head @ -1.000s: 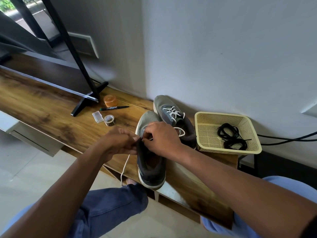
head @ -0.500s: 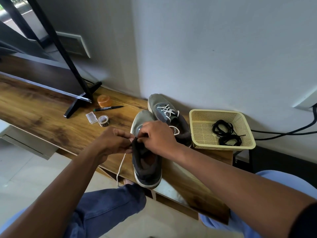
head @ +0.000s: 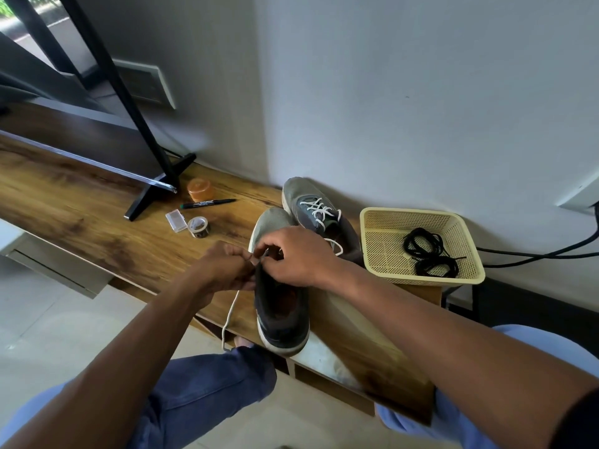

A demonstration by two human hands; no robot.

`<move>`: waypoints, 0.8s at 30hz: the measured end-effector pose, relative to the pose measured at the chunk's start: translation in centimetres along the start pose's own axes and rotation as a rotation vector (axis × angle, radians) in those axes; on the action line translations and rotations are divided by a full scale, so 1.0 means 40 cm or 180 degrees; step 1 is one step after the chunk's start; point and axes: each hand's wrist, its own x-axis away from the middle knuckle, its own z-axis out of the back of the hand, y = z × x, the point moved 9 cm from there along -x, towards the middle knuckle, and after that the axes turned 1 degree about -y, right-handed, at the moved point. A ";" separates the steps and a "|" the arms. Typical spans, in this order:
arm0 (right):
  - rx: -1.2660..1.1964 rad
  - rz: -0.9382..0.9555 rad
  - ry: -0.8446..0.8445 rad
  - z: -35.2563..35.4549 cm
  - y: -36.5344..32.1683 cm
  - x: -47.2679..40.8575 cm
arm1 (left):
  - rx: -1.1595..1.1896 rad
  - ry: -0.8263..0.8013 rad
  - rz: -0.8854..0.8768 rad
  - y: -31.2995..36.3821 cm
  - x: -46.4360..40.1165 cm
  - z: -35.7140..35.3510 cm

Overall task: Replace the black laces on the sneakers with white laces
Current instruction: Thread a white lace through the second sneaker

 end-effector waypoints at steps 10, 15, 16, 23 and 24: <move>0.0927 0.0358 0.0201 0.005 -0.026 0.006 | 0.1124 0.0810 -0.0455 0.057 0.027 0.134; 0.0981 0.0292 0.0130 0.015 -0.007 0.001 | 0.2864 0.0300 -0.0875 0.101 0.040 0.179; 0.0969 0.0258 0.0079 0.015 0.000 0.000 | 0.2739 0.0352 -0.0928 0.103 0.041 0.185; 0.0701 0.0069 -0.0107 0.009 0.029 -0.012 | -0.2411 0.0632 -0.1846 0.154 0.061 0.074; 0.0668 0.0063 -0.0114 0.010 0.031 -0.013 | -0.2630 0.0340 -0.1706 0.140 0.054 0.046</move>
